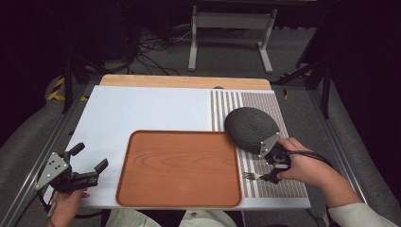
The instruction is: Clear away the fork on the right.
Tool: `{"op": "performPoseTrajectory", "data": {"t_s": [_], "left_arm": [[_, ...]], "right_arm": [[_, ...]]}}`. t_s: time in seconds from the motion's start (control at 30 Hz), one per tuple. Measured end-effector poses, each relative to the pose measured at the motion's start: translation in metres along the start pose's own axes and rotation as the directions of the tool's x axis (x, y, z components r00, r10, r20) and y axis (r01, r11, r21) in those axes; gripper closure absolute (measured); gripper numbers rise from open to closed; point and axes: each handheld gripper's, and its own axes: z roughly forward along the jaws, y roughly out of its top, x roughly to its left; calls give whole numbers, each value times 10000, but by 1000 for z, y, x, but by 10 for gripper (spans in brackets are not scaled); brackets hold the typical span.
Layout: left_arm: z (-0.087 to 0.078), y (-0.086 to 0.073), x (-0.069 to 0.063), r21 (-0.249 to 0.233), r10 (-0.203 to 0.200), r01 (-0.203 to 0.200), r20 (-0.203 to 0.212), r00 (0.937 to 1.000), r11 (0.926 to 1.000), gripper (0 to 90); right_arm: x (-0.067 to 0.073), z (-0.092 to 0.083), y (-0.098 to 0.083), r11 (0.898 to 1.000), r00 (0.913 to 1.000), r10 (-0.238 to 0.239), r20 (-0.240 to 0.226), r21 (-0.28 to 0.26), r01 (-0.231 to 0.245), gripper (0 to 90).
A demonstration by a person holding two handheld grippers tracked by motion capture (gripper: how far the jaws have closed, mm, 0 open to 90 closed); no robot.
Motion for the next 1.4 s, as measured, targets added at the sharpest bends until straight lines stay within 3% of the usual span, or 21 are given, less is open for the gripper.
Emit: {"op": "performPoseTrajectory", "data": {"t_s": [0.03, 0.2, 0.33, 0.47, 0.6, 0.73, 0.87, 1.07, 1.17, 1.3, 1.4], "left_arm": [[0, 0, 0, -6, 6, -6, -1, 10000, 10000, 0], [0, 0, 0, -41, -4, 4, -18, 10000, 10000, 0], [-1, 0, 0, -16, 5, -5, -13, 10000, 10000, 0], [0, 0, 0, -38, -9, 8, -21, 10000, 10000, 0], [0, 0, 0, -37, 1, -1, -17, 10000, 10000, 0], [0, 0, 0, -30, 20, -20, 13, 10000, 10000, 0], [0, 0, 0, -60, -17, 17, -2, 10000, 10000, 0], [0, 0, 0, -54, -13, 13, 8, 10000, 10000, 0], [0, 0, 0, -37, 4, -4, 20, 10000, 10000, 0], [-1, 0, 1, -84, -72, 72, 27, 10000, 9999, 0], [-2, 0, 2, -87, -71, 71, 20, 10000, 9999, 0]], "right_arm": [[1, 1, 0, 9999, 9999, -24, 101, 98, 23, 187], [2, 7, 0, 9969, 9983, -450, -370, 622, 472, 263], [2, 10, 1, 9932, 9970, -614, -473, 957, 657, 327], [1, 11, 3, 9759, 9896, -1210, -781, 1731, 1330, 468], [1, 12, 6, 9591, 9779, -1848, -973, 1991, 2011, 549], [0, 13, 7, 9407, 9716, -2094, -1098, 2487, 2309, 650], [0, 14, 7, 9292, 9687, -2186, -1179, 2779, 2435, 733], [0, 17, 6, 9137, 9589, -2492, -1354, 2953, 2791, 828], [-1, 17, 7, 9121, 9571, -2531, -1414, 2950, 2848, 832], [0, 17, 8, 9022, 9503, -2773, -1412, 3019, 3081, 840], [0, 17, 7, 9024, 9500, -2818, -1348, 2991, 3101, 843]]}}
